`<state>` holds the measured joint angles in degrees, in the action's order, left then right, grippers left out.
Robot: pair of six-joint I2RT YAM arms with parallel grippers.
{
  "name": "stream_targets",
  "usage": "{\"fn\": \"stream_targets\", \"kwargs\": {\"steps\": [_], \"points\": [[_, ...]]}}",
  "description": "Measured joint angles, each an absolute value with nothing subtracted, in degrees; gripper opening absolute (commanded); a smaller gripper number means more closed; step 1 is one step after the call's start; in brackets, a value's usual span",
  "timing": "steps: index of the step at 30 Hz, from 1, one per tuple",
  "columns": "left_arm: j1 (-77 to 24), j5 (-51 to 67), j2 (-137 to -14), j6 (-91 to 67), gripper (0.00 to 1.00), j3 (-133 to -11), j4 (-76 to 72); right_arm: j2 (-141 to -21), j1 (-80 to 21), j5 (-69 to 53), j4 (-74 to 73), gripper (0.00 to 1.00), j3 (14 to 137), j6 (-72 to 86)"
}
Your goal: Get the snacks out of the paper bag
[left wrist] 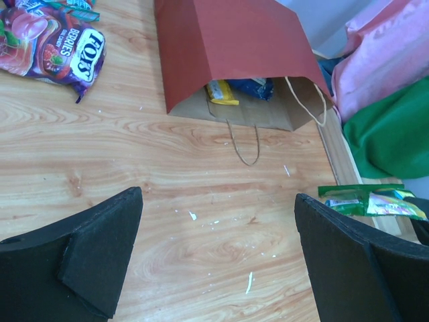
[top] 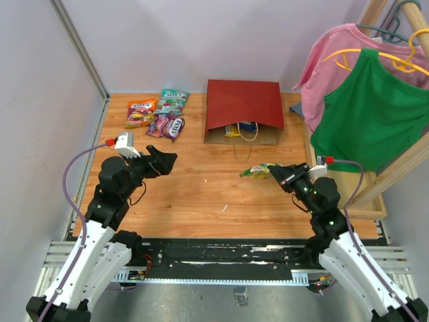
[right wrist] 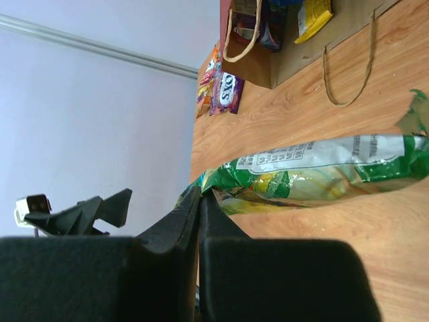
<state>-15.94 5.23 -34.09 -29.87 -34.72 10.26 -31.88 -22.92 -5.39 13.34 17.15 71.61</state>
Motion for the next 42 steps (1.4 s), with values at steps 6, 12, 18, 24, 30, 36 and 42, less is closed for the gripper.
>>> {"fn": "stream_targets", "kwargs": {"steps": [6,12,18,24,30,36,42], "points": [[-15.94,5.30,-33.91,-30.72,1.00,-34.72,10.24,-23.77,-22.92,-5.34,3.55,0.01,16.38,67.13],[-15.94,6.07,-33.58,-31.53,1.00,-34.72,10.24,-25.04,-22.92,-5.78,-1.13,0.01,15.14,64.53],[-15.94,6.09,-32.40,-32.14,1.00,-34.72,10.24,-27.90,-22.92,-6.87,-1.74,0.01,15.59,60.25],[-15.94,6.07,-31.94,-32.53,1.00,-34.72,10.24,-31.44,-25.06,-7.31,-5.06,0.01,19.35,55.00],[-15.94,6.07,-31.94,-32.80,1.00,-34.72,10.24,-31.86,-29.36,-4.62,-9.63,0.01,24.40,49.63],[-15.94,6.07,-31.97,-33.04,1.00,-34.72,10.24,-36.56,-32.14,-0.45,-17.28,0.01,31.35,43.44],[-15.94,6.07,-31.97,-33.10,1.00,-34.72,10.24,-38.74,-33.04,6.92,-23.11,0.01,35.90,40.25]]}}
